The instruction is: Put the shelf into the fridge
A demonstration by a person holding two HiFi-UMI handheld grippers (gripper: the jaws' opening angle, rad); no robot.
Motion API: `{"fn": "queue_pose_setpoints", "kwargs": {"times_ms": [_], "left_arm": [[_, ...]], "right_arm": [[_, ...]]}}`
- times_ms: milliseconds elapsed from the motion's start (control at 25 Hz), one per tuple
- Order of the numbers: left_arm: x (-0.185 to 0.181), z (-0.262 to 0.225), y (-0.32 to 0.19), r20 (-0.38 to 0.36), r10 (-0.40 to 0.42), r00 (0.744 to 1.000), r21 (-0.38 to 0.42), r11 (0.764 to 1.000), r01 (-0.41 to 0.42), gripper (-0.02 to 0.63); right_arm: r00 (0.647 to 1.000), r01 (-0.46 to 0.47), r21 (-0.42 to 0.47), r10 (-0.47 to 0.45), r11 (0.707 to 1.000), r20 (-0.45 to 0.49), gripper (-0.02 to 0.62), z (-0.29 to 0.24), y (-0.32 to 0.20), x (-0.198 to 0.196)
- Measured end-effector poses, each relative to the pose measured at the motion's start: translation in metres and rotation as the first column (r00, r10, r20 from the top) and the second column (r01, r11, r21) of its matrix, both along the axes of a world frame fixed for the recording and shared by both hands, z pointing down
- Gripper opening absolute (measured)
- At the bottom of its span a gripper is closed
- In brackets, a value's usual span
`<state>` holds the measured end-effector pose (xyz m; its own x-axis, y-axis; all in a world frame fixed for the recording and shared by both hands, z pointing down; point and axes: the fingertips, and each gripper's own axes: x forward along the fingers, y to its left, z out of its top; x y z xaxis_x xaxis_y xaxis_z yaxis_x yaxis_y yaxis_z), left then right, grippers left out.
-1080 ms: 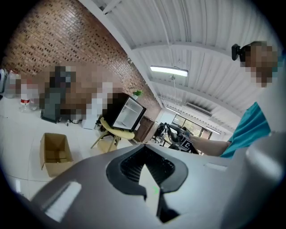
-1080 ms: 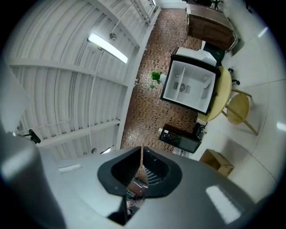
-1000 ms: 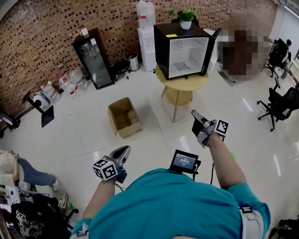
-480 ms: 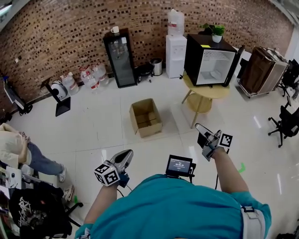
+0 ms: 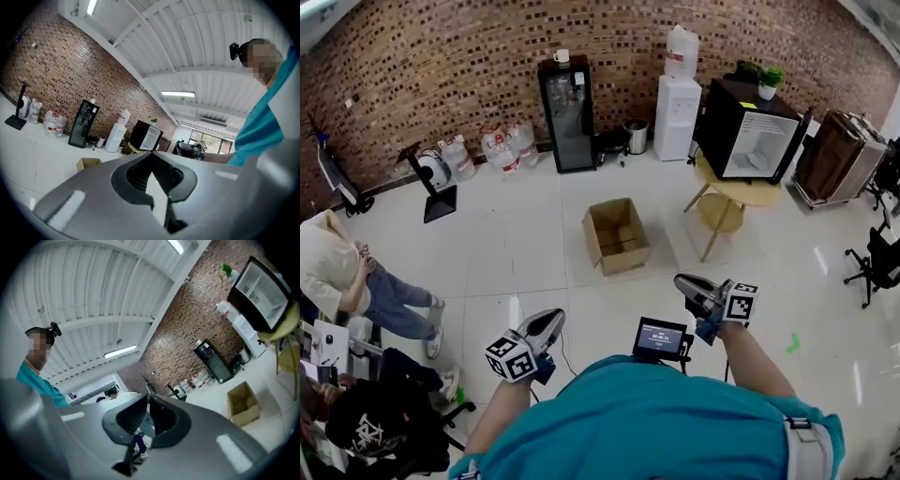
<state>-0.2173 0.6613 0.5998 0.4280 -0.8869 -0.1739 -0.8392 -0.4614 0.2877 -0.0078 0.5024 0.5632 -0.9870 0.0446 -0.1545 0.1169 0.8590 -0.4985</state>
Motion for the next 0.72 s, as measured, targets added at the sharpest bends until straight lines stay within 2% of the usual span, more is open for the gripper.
{"fn": "queue_pose_setpoints", "kwargs": {"times_ms": [200, 400, 720], "left_arm": [[0.011, -0.009, 0.013, 0.028, -0.06, 0.998, 0.044, 0.997, 0.059, 0.002], [0.035, -0.01, 0.004, 0.073, -0.087, 0.994, 0.04, 0.996, 0.084, 0.002], [0.05, -0.003, 0.0, 0.064, -0.116, 0.991, 0.062, 0.992, 0.112, 0.002]], "right_arm": [[0.995, 0.086, 0.136, -0.079, 0.987, -0.054, 0.017, -0.002, 0.023, -0.007], [0.991, 0.093, 0.314, -0.059, 0.945, -0.117, 0.002, -0.004, 0.012, -0.008], [0.986, 0.152, 0.389, -0.111, 0.909, -0.125, 0.002, 0.0, 0.012, -0.017]]}}
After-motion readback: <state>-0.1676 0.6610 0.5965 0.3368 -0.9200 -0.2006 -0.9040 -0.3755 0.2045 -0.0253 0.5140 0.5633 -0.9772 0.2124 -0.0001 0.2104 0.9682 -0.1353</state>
